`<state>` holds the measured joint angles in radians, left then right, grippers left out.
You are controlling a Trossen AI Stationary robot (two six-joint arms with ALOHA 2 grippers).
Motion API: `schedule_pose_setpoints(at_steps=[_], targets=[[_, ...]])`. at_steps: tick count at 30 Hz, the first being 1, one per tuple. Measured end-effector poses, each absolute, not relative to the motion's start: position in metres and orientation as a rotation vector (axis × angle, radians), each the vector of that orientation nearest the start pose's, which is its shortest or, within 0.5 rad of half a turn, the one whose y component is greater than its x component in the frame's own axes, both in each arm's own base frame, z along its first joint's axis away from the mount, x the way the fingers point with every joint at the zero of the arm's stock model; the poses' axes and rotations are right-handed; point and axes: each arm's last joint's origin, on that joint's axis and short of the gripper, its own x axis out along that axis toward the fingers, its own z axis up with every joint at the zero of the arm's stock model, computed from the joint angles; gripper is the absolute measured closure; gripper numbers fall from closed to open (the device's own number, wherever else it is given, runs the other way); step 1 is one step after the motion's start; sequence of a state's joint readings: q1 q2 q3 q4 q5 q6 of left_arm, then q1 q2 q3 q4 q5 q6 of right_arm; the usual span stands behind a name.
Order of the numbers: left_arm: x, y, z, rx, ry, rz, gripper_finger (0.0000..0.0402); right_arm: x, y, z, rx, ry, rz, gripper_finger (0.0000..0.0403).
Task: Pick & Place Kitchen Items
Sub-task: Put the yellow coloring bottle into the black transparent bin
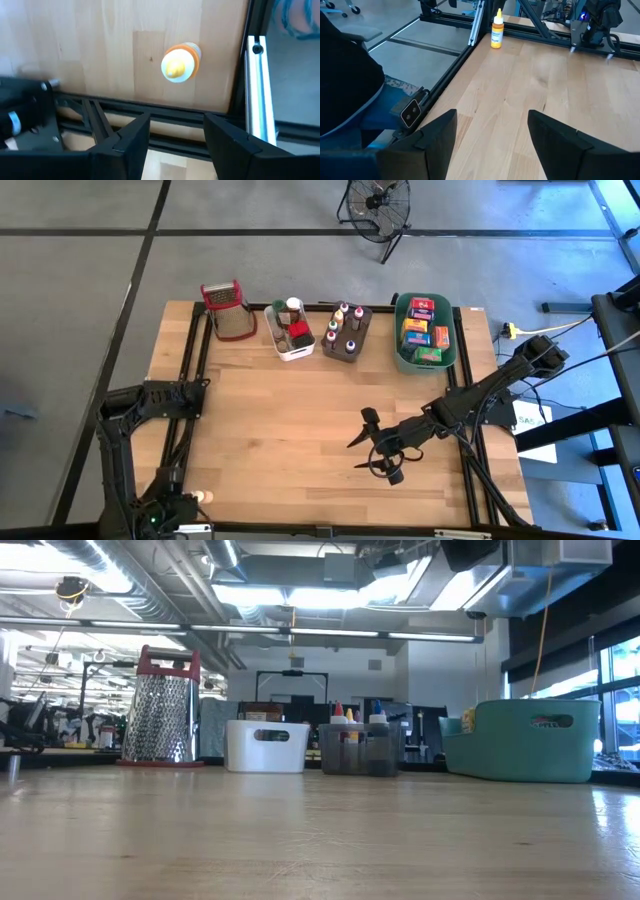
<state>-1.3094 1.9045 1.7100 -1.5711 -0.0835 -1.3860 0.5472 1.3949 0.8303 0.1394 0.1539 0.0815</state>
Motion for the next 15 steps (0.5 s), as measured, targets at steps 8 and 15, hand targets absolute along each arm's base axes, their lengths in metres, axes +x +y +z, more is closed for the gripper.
schedule_pose_setpoints(at_steps=[8, 15], targets=[[0.0902, -0.3276, 0.2697, 0.137, 1.526, 0.19, 0.0221, 0.2591, 0.1526, 0.2433, -0.067, 0.417, 0.37, 0.0157], [0.0902, -0.3276, 0.2697, 0.102, 1.521, 0.224, 0.0206, 0.2591, 0.1527, 0.2433, -0.067, 0.417, 0.371, 0.0157]])
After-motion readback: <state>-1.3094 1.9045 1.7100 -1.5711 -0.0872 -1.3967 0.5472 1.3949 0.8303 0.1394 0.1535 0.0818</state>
